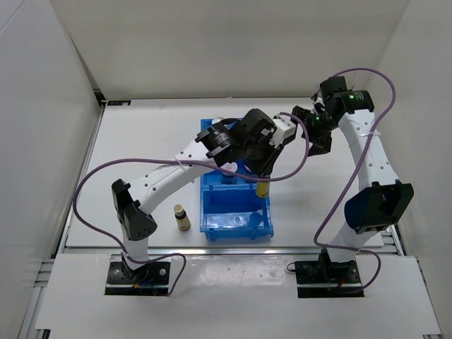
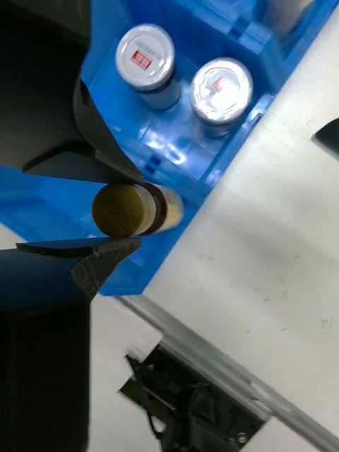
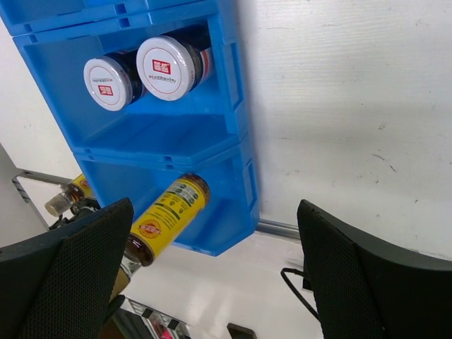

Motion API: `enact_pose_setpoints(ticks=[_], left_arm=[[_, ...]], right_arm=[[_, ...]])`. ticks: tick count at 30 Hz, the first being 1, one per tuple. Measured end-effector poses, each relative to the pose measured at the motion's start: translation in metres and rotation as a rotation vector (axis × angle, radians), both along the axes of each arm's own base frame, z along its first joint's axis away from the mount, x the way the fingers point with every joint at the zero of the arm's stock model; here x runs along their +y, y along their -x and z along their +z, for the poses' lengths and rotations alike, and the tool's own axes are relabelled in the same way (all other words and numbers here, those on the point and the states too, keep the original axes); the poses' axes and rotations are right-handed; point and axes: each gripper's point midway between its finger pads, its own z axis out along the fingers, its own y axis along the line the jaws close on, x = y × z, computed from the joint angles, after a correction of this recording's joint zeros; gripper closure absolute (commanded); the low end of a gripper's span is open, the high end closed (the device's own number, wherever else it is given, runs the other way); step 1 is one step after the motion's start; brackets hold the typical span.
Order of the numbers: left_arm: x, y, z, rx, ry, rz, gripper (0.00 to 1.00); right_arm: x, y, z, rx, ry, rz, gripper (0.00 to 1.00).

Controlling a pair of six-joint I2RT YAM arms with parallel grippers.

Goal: Organize the condiment bottles

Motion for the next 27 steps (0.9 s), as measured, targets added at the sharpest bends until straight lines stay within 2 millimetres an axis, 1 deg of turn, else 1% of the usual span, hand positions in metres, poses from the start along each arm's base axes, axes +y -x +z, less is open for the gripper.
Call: enact_pose_setpoints(ticks=[2,4,7,10,13,19,27], left_arm=[[-0.001,0.004,-0.003,0.01,-0.008,0.001,0.89],[0.004,0.014,-0.023,0.058,-0.069,-0.001,0.89],[0.013,0.023,-0.06,0.133,-0.175,0.009,0.89],[0.024,0.032,-0.086,0.192,-0.258,0.024,0.89],[0.03,0.036,-0.094,0.218,-0.287,0.039,0.89],[0.037,0.036,-0.111,0.229,-0.318,0.067,0.89],[0.031,0.032,-0.112,0.205,-0.291,0.089,0.89]], right_arm=[[-0.001,0.001,-0.001,0.005,0.006,-0.003,0.0],[-0.003,0.002,-0.001,0.012,0.013,-0.007,0.0],[-0.005,0.002,-0.002,0.012,0.022,-0.011,0.0],[-0.006,0.003,-0.004,0.017,0.027,-0.013,0.0],[-0.007,0.007,-0.008,0.034,0.032,-0.014,0.0],[-0.008,0.013,-0.01,0.043,0.036,-0.015,0.0],[-0.01,0.023,-0.007,0.044,0.037,-0.015,0.0]])
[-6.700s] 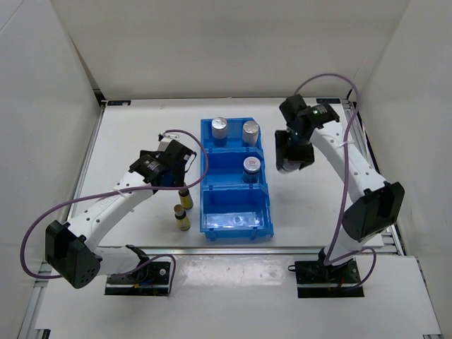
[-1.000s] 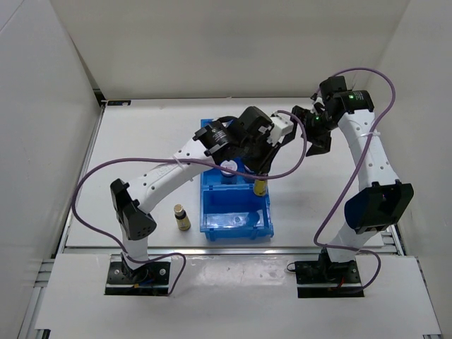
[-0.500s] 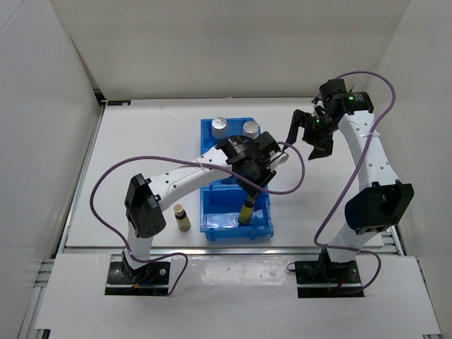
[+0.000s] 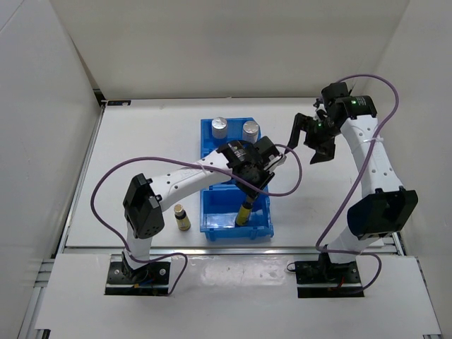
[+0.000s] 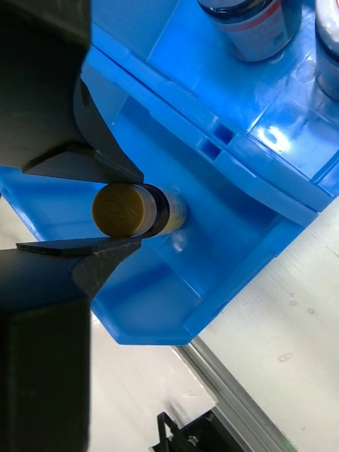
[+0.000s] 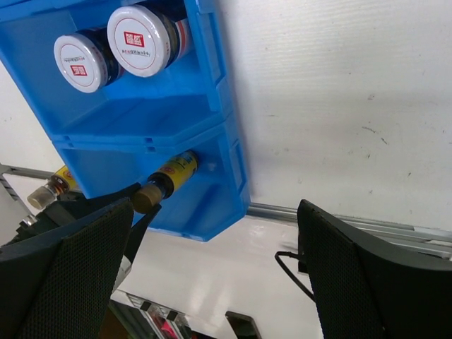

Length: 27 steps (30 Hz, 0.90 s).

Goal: Organize the condiment bottles

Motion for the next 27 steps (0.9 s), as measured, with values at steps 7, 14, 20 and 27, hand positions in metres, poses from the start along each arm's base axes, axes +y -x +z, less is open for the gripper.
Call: enact_pose_setpoints(ticks=[7,14,20,27], left_arm=[[-0.005,-0.003,0.002,-0.037,0.008,0.008,0.89],[-0.007,-0.005,0.003,-0.074,0.004,0.018,0.89],[-0.01,-0.008,0.005,-0.093,0.011,0.03,0.89],[-0.013,-0.012,0.007,-0.11,0.024,0.043,0.89]], right_arm=[[-0.001,0.009,0.006,-0.014,-0.002,0.0,0.0],[-0.002,0.01,0.005,-0.01,0.002,-0.002,0.0],[-0.003,0.012,0.003,-0.001,0.004,-0.002,0.0],[-0.003,0.013,0.003,-0.005,0.006,-0.003,0.0]])
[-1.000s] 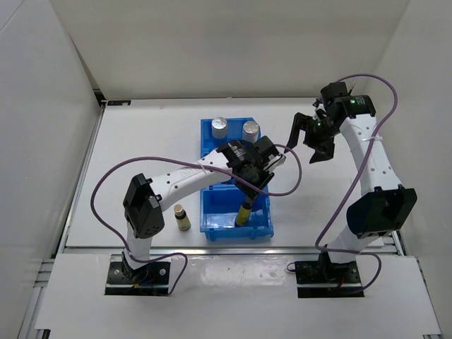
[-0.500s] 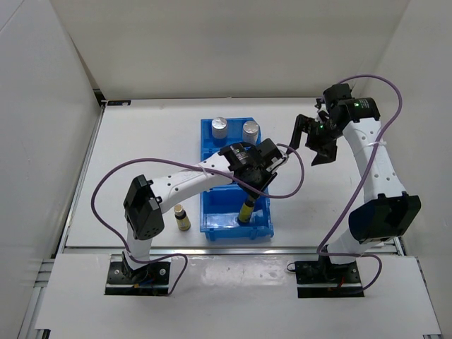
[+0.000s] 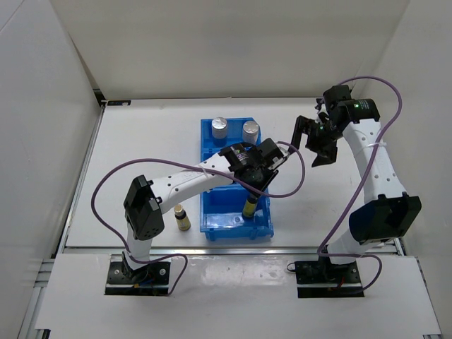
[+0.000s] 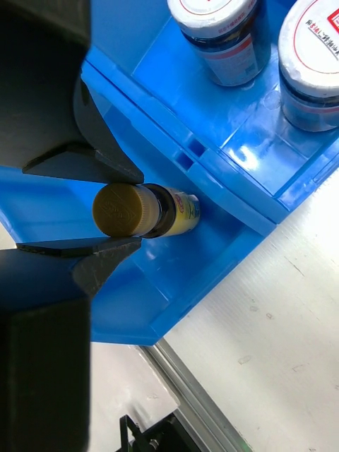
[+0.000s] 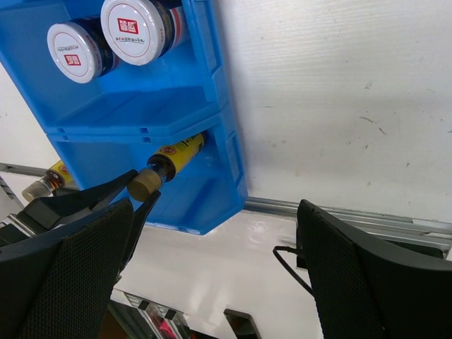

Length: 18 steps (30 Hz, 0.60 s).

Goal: Organize the condiment bottles

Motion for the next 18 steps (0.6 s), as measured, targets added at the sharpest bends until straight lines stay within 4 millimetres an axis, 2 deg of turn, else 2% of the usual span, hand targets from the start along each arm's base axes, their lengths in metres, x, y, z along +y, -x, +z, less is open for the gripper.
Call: enact_pose_setpoints(ticks=[7,8,14,18], left_arm=[[-0.002,-0.001,0.001,-0.001,0.011,0.01,0.87],[-0.002,-0.001,0.0,0.0,0.012,0.012,0.83],[0.004,0.003,-0.001,0.006,0.011,0.018,0.72],[0.011,0.008,-0.002,0.015,0.003,0.017,0.52]], right_arm=[[0.0,0.002,-0.002,0.006,0.002,-0.001,0.0],[0.0,0.002,-0.002,0.006,0.001,0.0,0.0],[-0.001,0.003,-0.003,0.011,0.002,0.0,0.0],[-0.001,0.003,-0.003,0.011,0.002,0.0,0.0]])
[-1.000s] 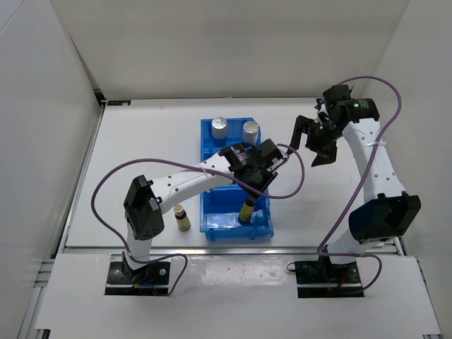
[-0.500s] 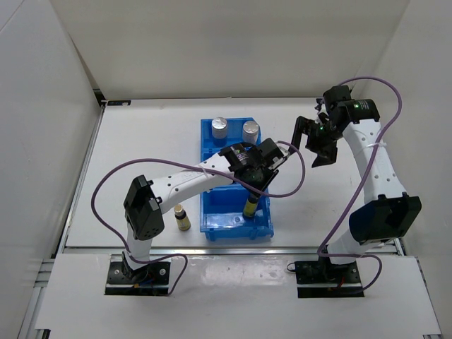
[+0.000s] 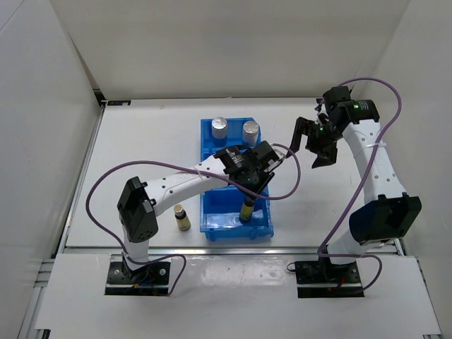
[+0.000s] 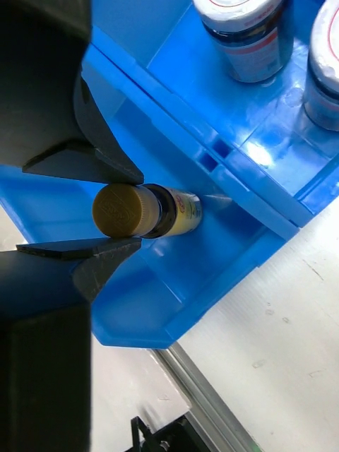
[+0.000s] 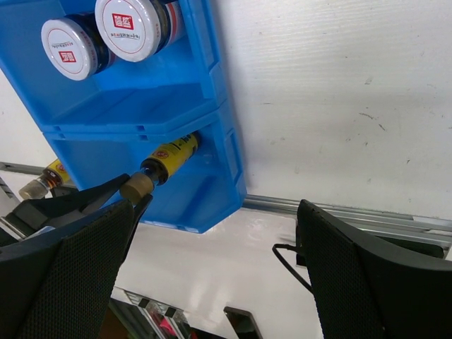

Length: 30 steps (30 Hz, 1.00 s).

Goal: Organize the condiment bottles

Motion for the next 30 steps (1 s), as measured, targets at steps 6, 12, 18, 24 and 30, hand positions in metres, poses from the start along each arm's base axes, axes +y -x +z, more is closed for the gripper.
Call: enact_pose_setpoints(ticks=[6,12,18,24,30], left_arm=[[0.002,0.001,0.007,-0.007,0.016,-0.003,0.41],[0.0,0.0,0.019,-0.028,0.042,-0.012,0.4],[-0.002,-0.012,0.047,-0.097,0.062,0.0,0.08],[0.036,-0.047,0.118,-0.269,0.107,0.215,0.0],[0.15,-0.051,0.151,-0.256,0.141,0.553,0.0]], right_arm=[[0.0,0.0,0.0,0.0,-0.001,-0.001,0.0],[0.0,0.0,0.0,0.001,-0.001,-0.003,0.0],[0.0,0.0,0.0,0.001,-0.001,-0.003,0.0],[0.0,0.0,0.0,0.001,-0.002,-0.003,0.0],[0.001,0.0,0.0,0.002,-0.005,-0.003,0.0]])
